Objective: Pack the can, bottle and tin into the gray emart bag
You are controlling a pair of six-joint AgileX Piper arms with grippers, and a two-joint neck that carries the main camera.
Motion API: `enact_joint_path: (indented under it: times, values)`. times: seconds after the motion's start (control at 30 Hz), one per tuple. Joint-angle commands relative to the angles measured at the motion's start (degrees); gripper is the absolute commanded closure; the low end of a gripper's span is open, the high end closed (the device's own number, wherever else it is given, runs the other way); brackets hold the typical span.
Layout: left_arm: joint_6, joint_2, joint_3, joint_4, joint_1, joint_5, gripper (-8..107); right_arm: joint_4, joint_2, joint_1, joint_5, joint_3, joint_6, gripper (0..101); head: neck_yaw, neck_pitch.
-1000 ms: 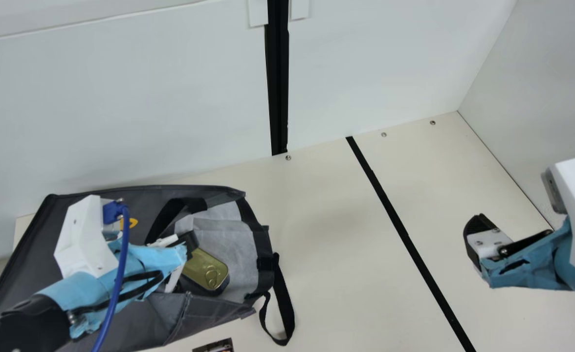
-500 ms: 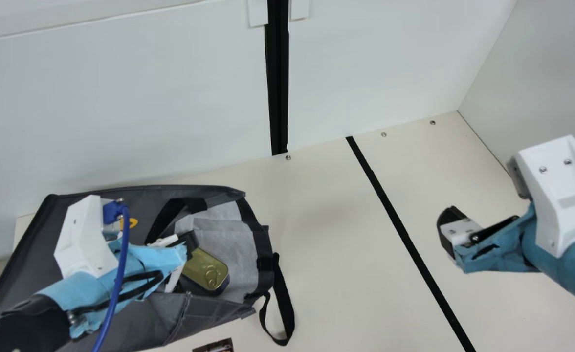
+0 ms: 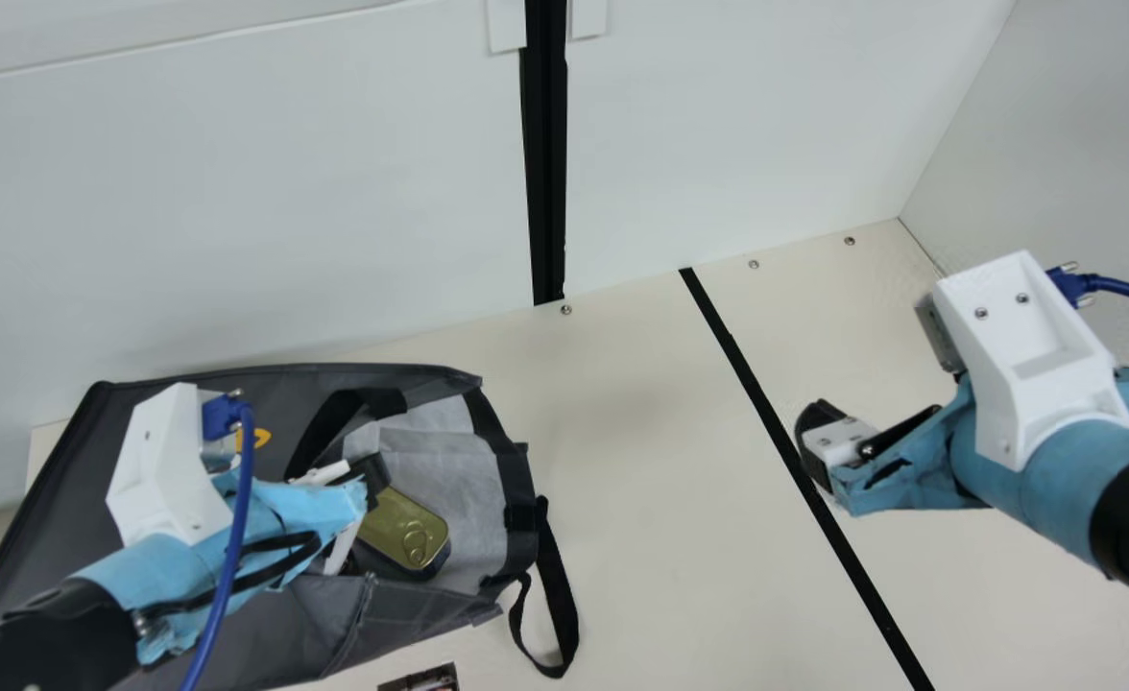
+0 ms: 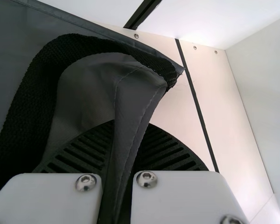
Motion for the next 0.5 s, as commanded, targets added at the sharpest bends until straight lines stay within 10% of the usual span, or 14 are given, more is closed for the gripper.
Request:
enact_joint_path:
  times: [0.0, 0.47]
  values:
    - [0.0, 0.0, 0.0, 0.0, 0.0, 0.0, 89, 1.6, 0.4, -0.4, -0.4, 0.1, -0.7, 10, 0.0, -1.3]
    - [0.0, 0.0, 0.0, 0.0, 0.0, 0.0, 89, 9.9, 4.9, -2.7, -4.4, 1.3, -6.3, 10, 0.0, -1.3]
